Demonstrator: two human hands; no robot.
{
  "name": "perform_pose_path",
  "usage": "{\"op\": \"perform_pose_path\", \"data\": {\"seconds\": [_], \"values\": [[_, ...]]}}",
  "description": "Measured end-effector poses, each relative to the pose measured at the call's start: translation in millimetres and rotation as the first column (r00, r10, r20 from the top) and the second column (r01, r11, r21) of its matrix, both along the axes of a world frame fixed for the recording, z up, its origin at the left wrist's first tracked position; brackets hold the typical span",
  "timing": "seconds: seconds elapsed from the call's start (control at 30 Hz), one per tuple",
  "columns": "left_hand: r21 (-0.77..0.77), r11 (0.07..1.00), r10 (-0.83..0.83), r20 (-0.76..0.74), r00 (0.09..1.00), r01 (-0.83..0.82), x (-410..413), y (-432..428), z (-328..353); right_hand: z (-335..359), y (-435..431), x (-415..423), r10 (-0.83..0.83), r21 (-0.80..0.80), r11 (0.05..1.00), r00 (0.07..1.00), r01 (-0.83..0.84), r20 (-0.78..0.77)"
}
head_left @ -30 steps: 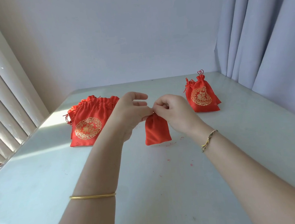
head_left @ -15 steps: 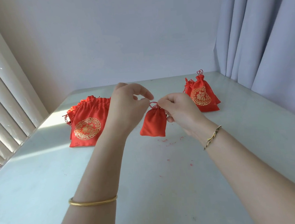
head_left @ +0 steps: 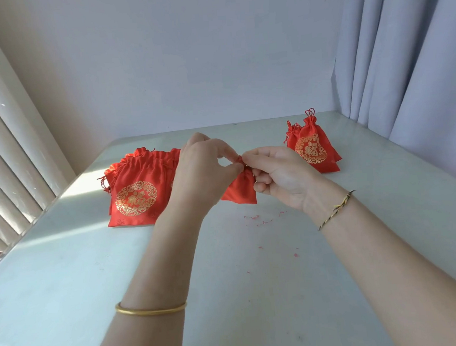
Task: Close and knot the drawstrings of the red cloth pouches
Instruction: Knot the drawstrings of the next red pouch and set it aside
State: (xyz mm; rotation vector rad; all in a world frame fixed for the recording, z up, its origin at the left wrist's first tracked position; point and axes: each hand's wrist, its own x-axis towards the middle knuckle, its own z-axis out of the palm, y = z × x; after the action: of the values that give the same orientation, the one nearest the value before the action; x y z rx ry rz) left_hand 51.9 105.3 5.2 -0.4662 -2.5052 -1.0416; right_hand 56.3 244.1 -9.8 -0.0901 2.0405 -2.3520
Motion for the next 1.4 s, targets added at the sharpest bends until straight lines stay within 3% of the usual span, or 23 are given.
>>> {"op": "perform_pose_path", "data": {"seconds": [0.07, 0.17, 0.3, 0.37, 0.47, 0.6, 0.7, 0.83, 0.97, 1.17, 1.27, 1.4], "values": [[-0.02, 1.0, -0.004, -0.009, 1.0, 0.004, -1, 0, -1, 0, 3, 0, 0.036, -0.037, 0.999, 0.999, -0.036, 0.001], [0.03, 0.999, -0.018, 0.057, 0.998, 0.016, -1, 1, -4, -4, 7, -2, -0.002, 0.096, 0.995, 0.999, 0.006, -0.049], [0.384, 0.923, -0.131, 0.356, 0.925, -0.017, -2, -1, 0, -9, 17, -9, -0.139, 0.341, 0.917, 0.967, 0.207, -0.215], [0.497, 0.866, -0.216, 0.466, 0.858, -0.051, -2, -3, 3, -12, 23, -11, -0.177, 0.386, 0.88, 0.945, 0.277, -0.274], [0.527, 0.849, -0.315, 0.551, 0.772, -0.029, 0, -3, 5, -14, 26, -12, -0.205, 0.416, 0.838, 0.912, 0.352, -0.356], [0.557, 0.831, -0.381, 0.558, 0.737, 0.007, 2, -3, 5, -18, 24, -14, -0.223, 0.476, 0.767, 0.874, 0.431, -0.432], [0.587, 0.808, -0.366, 0.553, 0.749, -0.039, 1, 0, 2, -17, 23, -12, -0.217, 0.48, 0.794, 0.912, 0.373, -0.349], [0.684, 0.728, -0.428, 0.517, 0.741, -0.057, 1, 7, 0, -9, 30, 1, -0.114, 0.241, 0.965, 0.993, 0.107, 0.016], [0.724, 0.69, -0.501, 0.494, 0.711, -0.018, 2, 15, -7, -18, 45, 10, 0.058, 0.318, 0.944, 0.991, -0.093, 0.117], [0.668, 0.742, -0.523, 0.525, 0.671, 0.055, -6, 54, -1, -26, 83, 16, 0.003, 0.419, 0.908, 1.0, -0.013, 0.023], [0.632, 0.774, -0.47, 0.524, 0.71, 0.046, -16, 77, 1, -28, 105, 15, -0.167, 0.393, 0.906, 0.986, 0.157, -0.01], [0.566, 0.823, -0.419, 0.536, 0.733, 0.057, -27, 96, -12, -31, 133, 1, -0.396, 0.4, 0.835, 0.917, 0.378, -0.042]]}}
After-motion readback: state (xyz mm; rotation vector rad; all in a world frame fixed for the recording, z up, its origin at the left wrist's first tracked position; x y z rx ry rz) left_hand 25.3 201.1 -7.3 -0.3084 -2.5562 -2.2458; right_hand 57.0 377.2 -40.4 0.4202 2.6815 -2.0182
